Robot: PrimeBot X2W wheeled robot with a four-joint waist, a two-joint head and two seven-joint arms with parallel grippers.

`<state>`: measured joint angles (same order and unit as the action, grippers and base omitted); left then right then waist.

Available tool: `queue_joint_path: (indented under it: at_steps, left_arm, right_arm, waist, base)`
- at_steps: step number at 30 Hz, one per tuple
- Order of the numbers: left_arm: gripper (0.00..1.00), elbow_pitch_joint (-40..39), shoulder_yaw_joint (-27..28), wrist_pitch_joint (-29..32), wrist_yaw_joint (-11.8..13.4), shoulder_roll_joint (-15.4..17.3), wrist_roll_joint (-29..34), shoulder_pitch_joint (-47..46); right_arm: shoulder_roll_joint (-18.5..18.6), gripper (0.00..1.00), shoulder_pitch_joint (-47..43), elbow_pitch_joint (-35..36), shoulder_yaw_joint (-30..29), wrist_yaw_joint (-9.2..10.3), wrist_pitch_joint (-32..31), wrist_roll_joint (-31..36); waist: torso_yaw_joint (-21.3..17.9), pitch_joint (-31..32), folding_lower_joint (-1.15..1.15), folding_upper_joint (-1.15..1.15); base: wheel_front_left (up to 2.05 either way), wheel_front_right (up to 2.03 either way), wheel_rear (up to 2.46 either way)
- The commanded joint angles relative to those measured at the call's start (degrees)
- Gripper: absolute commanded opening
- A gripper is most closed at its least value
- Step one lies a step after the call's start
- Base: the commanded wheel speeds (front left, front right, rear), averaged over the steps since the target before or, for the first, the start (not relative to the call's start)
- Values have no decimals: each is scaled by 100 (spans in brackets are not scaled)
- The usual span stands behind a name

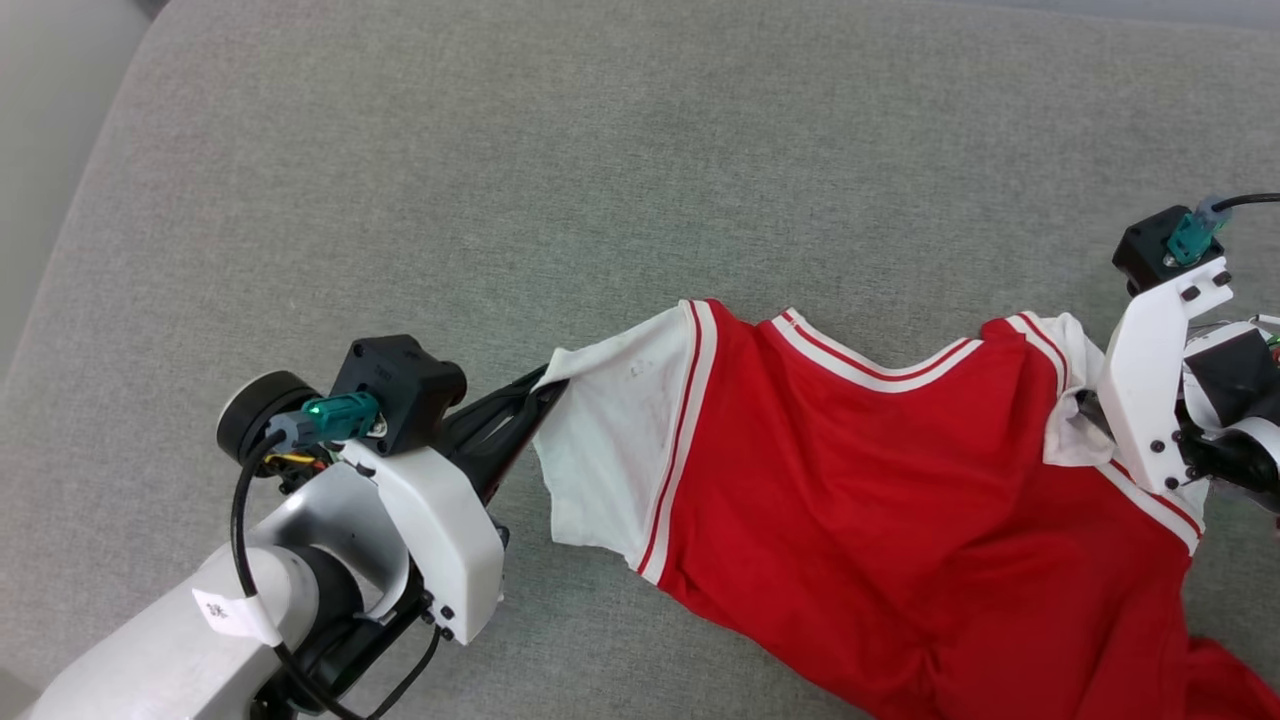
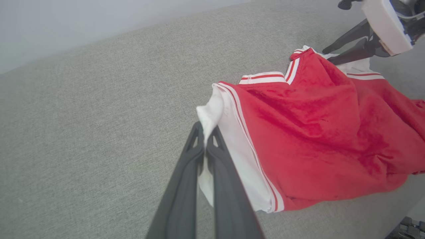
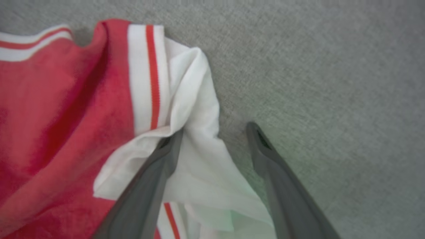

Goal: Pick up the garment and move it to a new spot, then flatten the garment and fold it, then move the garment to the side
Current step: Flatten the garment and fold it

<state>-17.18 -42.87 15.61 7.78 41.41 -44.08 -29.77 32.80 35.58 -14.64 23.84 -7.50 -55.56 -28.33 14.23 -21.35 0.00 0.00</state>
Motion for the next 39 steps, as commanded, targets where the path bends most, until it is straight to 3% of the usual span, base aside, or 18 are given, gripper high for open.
queue_joint_path:
  at_steps: [1,2,3,4,5,15,21,30,33,39]
  left_arm:
    - [0,18,7,-75,-11,-30,40,-72]
    - [0,36,2,-89,-23,-41,37,-65]
    - [0,60,-6,-101,-37,-37,30,-51]
    - [0,82,-14,-115,-57,-32,24,-39]
    - [0,118,-18,-123,-58,-19,19,-20]
    - [0,391,150,-233,90,223,-51,198]
    - [0,350,422,-353,312,507,-139,371]
    - [0,52,938,-756,715,854,-63,482]
    - [0,-103,1336,-1106,923,1082,34,422]
    - [0,-325,1749,-1388,1067,1329,116,304]
  right_arm:
    - [-82,100,-225,-280,249,2,25,26]
    - [-76,100,-285,-373,332,2,43,18]
    - [-70,89,-329,-449,398,2,60,1]
    - [-64,22,-364,-507,446,2,99,-20]
    - [-54,0,-387,-552,493,2,137,-39]
    - [64,0,11,-371,400,3,1076,-223]
    - [255,0,190,-11,326,3,1616,-305]
    - [414,0,184,855,-185,3,2349,-422]
    - [454,0,103,1419,-423,3,2628,-338]
    - [450,0,60,1982,-898,3,2960,-187]
  waist:
    - [67,-47,0,0]
    - [77,-44,0,0]
    - [83,-35,0,0]
    - [85,-11,0,0]
    - [78,22,0,0]
    - [-333,626,0,0]
    - [-709,1006,0,0]
    - [-1151,1495,0,0]
    - [-1395,1694,0,0]
    - [-1593,1826,0,0]
  base:
    - [0,0,0]
    - [0,0,0]
    - [0,0,0]
    - [0,0,0]
    - [0,0,0]
    - [0,0,0]
    - [0,0,0]
    - [0,0,0]
    - [0,0,0]
    - [0,0,0]
